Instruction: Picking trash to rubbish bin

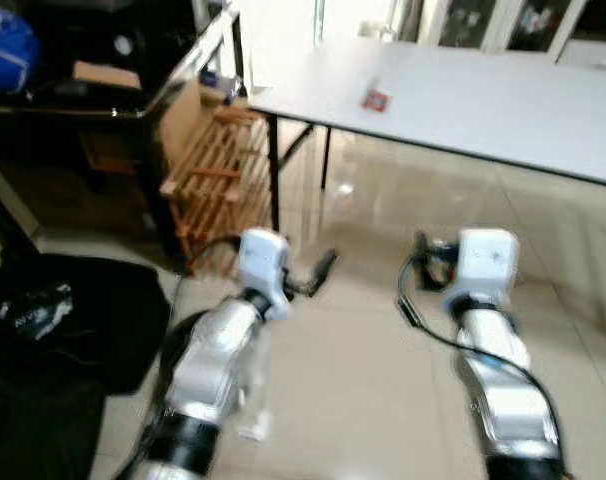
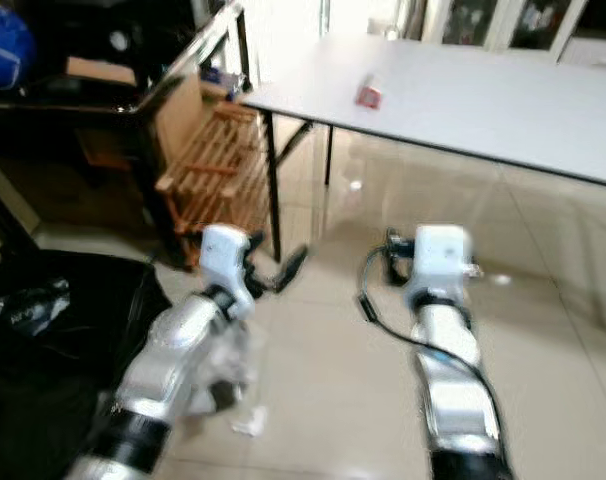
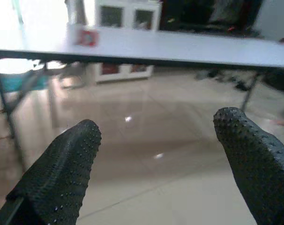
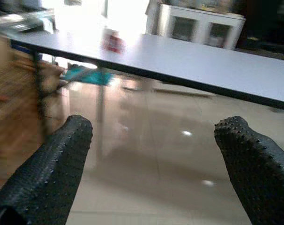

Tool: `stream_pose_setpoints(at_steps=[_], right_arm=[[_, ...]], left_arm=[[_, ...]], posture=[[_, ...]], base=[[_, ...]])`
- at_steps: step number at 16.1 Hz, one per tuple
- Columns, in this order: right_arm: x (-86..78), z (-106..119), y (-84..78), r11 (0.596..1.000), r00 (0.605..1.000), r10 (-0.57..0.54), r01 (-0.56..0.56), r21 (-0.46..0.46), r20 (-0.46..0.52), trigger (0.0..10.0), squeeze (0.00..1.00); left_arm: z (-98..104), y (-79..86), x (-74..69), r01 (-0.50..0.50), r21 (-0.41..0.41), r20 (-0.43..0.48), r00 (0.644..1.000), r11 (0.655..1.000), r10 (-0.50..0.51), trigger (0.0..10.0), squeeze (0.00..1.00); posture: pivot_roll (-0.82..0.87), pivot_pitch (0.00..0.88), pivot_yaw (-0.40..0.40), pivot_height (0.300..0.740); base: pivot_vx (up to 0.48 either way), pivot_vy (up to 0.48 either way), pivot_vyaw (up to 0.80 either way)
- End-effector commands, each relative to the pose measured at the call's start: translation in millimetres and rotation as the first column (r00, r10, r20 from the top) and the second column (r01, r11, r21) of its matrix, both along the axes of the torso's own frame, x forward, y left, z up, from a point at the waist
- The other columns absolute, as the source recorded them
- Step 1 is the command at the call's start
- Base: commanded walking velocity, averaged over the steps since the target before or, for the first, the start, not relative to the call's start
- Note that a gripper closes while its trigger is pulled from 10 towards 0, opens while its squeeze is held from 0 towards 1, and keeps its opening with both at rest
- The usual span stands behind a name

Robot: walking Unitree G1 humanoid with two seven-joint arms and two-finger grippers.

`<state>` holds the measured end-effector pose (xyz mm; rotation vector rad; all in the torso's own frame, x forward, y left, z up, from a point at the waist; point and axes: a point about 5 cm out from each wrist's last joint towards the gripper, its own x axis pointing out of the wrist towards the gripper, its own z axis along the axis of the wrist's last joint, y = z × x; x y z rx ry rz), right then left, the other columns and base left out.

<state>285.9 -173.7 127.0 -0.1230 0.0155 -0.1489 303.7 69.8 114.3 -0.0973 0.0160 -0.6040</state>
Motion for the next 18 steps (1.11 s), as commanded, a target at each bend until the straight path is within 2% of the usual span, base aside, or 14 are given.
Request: stream_pose_setpoints(at_steps=[1, 6, 9, 18], right_arm=[[1.4, 4.6, 4.2, 1.0, 1.0, 0.01, -0.01, 0.018, 0.014, 10.0, 0.0], [1.7, 4.2, 4.4, 1.0, 1.0, 0.014, -0.014, 0.015, 0.007, 10.0, 0.0], [0.8, 4.7, 3.6, 1.0, 1.0, 0.011, -0.011, 0.013, 0.009, 10.0, 0.0], [6.5, 4.8, 5.6, 1.0, 1.0, 0.013, -0.014, 0.017, 0.014, 10.0, 0.0]], left_arm=[[2.6, 3.8, 1.9, -0.008, 0.02, 0.015, 1.0, 1.0, 0.008, 10.0, 0.0], [1.1, 4.7, 3.4, -0.019, 0.007, -0.002, 1.0, 1.0, 0.019, 10.0, 0.0], [1.3, 4.6, 4.5, -0.018, 0.005, 0.004, 1.0, 1.0, 0.018, 10.0, 0.0], [3.8, 0.6, 6.7, 0.006, 0.012, 0.026, 1.0, 1.0, -0.006, 10.0, 0.0]], posture=[[-0.06, 0.056, 0.003, 0.74], [-0.06, 0.056, 0.003, 0.74], [-0.07, 0.053, 0.006, 0.74], [-0.07, 0.033, 0.012, 0.74]], base=[[0.0, -0.472, 0.0], [0.0, -0.382, 0.0], [0.0, 0.0, 0.0], [0.399, 0.0, 0.0]])
